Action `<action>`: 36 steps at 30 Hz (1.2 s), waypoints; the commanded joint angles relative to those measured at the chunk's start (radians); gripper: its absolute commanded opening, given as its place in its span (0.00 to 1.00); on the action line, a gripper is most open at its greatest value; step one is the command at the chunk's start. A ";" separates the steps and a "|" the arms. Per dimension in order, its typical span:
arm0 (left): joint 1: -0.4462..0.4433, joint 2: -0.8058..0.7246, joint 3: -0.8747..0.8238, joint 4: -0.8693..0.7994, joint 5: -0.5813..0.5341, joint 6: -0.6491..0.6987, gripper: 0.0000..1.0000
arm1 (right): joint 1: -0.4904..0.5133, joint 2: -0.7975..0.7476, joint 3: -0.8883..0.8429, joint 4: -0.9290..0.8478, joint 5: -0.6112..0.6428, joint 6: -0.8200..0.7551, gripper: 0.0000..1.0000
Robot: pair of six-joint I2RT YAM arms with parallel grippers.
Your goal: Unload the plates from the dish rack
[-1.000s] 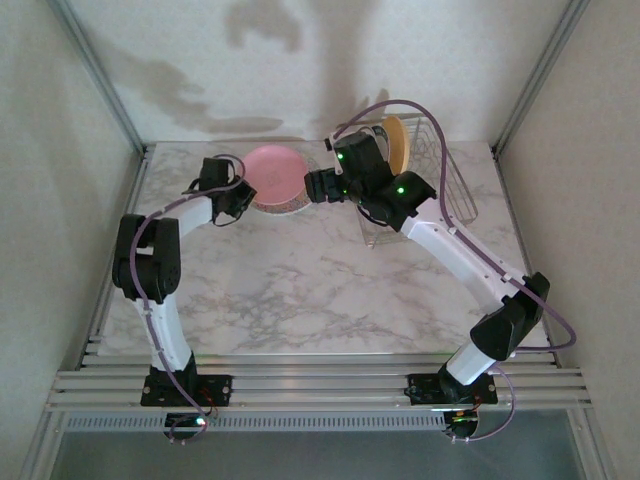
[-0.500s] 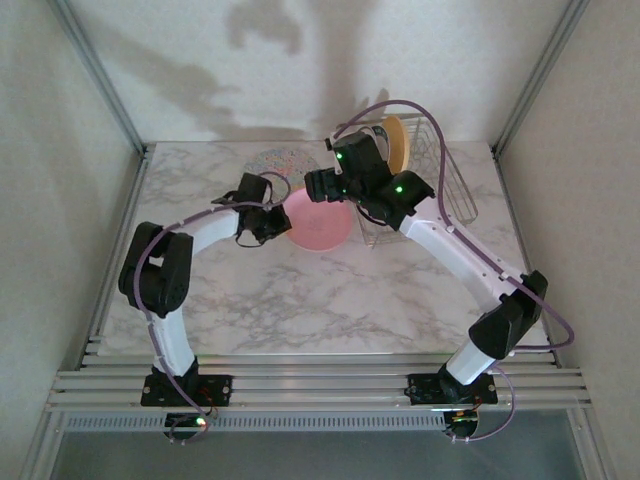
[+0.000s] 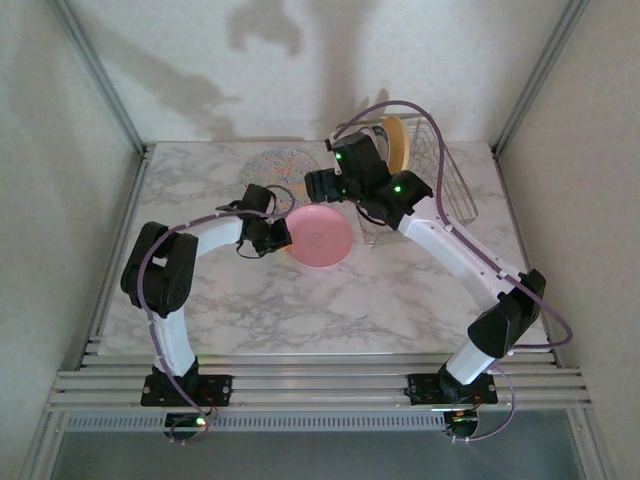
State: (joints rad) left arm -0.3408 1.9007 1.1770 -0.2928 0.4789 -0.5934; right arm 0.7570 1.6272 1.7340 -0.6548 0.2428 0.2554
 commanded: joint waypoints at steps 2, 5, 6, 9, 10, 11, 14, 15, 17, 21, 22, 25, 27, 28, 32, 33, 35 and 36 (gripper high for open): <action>-0.008 0.008 -0.013 -0.054 -0.032 0.023 0.00 | -0.006 -0.012 -0.013 -0.005 0.010 0.019 0.84; -0.008 -0.003 -0.023 -0.065 -0.043 0.018 0.06 | -0.006 -0.015 -0.020 -0.004 0.010 0.021 0.84; -0.008 -0.003 -0.025 -0.069 -0.046 0.014 0.13 | -0.005 -0.016 -0.022 -0.004 0.009 0.022 0.84; -0.009 -0.003 -0.026 -0.084 -0.054 0.005 0.25 | -0.005 -0.017 -0.028 -0.005 0.019 0.021 0.85; -0.008 -0.006 -0.027 -0.084 -0.057 0.002 0.29 | -0.005 -0.018 -0.027 -0.008 0.024 0.020 0.85; -0.007 -0.009 -0.029 -0.084 -0.061 0.000 0.32 | -0.005 -0.018 -0.027 -0.009 0.029 0.019 0.85; -0.008 -0.017 -0.025 -0.091 -0.065 -0.003 0.38 | -0.005 -0.020 -0.022 -0.017 0.051 0.008 0.86; -0.009 -0.020 -0.022 -0.095 -0.067 -0.005 0.40 | -0.035 -0.020 -0.018 -0.021 0.058 0.001 0.86; -0.010 -0.029 -0.022 -0.101 -0.073 -0.006 0.43 | -0.058 -0.019 -0.004 -0.040 0.082 -0.006 0.87; -0.012 -0.070 -0.024 -0.108 -0.086 -0.022 0.51 | -0.153 0.020 0.082 -0.140 0.147 -0.017 0.86; -0.012 -0.088 -0.024 -0.108 -0.091 -0.030 0.53 | -0.181 0.035 0.101 -0.155 0.161 -0.028 0.86; -0.015 -0.141 -0.019 -0.104 -0.101 -0.055 0.60 | -0.265 0.089 0.147 -0.175 0.200 -0.057 0.84; -0.018 -0.186 -0.009 -0.099 -0.111 -0.079 0.62 | -0.323 0.147 0.197 -0.201 0.205 -0.052 0.83; -0.018 -0.210 -0.003 -0.092 -0.117 -0.091 0.63 | -0.352 0.186 0.231 -0.212 0.206 -0.048 0.82; -0.021 -0.307 0.030 -0.042 -0.118 -0.145 0.64 | -0.415 0.322 0.352 -0.214 0.240 -0.073 0.77; -0.023 -0.335 0.036 -0.015 -0.113 -0.162 0.64 | -0.425 0.358 0.385 -0.213 0.249 -0.082 0.76; -0.026 -0.389 0.033 0.054 -0.094 -0.196 0.65 | -0.436 0.417 0.435 -0.196 0.259 -0.106 0.72; -0.030 -0.418 0.027 0.093 -0.089 -0.218 0.66 | -0.438 0.444 0.446 -0.176 0.265 -0.118 0.70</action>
State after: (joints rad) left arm -0.3557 1.5558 1.1748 -0.3069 0.3847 -0.7387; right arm 0.3191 2.0209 2.1201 -0.8330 0.4637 0.1829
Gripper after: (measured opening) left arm 0.658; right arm 0.714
